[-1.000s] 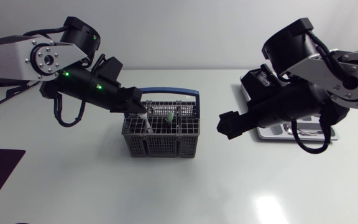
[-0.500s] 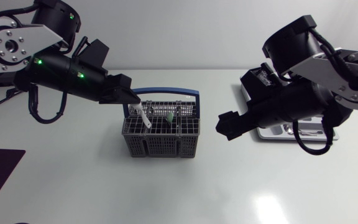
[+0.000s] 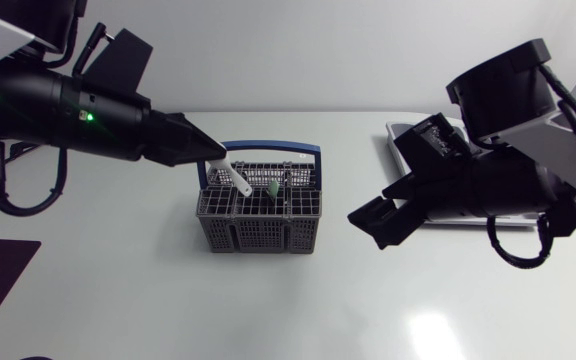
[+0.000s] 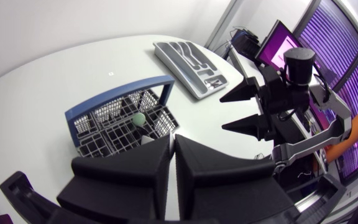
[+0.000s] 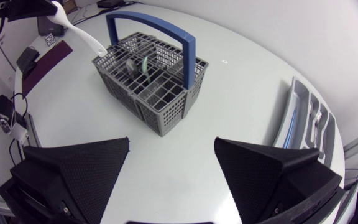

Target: Unload the cutlery basket into the drawer organizer.

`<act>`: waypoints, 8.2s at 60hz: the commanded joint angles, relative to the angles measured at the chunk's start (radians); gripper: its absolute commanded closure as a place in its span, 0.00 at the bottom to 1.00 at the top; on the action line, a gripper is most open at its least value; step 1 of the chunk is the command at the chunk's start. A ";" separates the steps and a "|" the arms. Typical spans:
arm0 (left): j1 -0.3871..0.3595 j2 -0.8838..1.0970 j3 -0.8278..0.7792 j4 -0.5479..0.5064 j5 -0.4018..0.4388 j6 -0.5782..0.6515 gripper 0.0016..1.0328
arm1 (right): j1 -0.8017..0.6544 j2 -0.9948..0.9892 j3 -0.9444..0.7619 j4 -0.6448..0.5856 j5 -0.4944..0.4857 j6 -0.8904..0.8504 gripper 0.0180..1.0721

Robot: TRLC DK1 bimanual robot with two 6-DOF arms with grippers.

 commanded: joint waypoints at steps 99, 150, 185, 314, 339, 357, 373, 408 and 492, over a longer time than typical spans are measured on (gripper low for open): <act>-0.313 0.054 -0.195 0.113 0.175 0.164 0.96 | 0.308 -0.060 -0.262 0.311 -0.266 -0.389 0.95; -0.157 0.094 -0.107 0.139 0.174 0.069 0.10 | 0.292 -0.038 -0.276 0.237 -0.223 -0.379 0.95; -0.117 0.255 -0.020 0.156 -0.049 0.034 0.11 | -0.143 -0.184 -0.290 0.057 -0.223 -0.628 0.95; -0.165 0.454 0.106 0.070 -0.290 -0.764 0.05 | -0.933 0.614 0.149 0.406 -0.085 -1.723 0.95; -0.166 0.450 0.075 0.067 -0.303 -0.785 0.05 | -0.942 0.736 0.152 0.450 0.018 -1.758 0.95; -0.174 0.448 0.071 0.065 -0.303 -0.790 0.05 | -0.942 0.781 0.156 0.436 0.023 -1.720 0.90; -0.174 0.450 0.069 0.065 -0.316 -0.790 0.05 | -0.938 0.796 0.140 0.511 -0.030 -1.619 0.04; -0.158 0.424 0.060 0.065 -0.316 -0.825 0.05 | -0.973 0.541 0.166 0.330 -0.410 -1.183 0.04; -0.137 0.490 0.141 0.036 -0.313 -0.928 0.29 | -0.616 -0.071 -0.282 0.429 -0.502 -0.204 0.05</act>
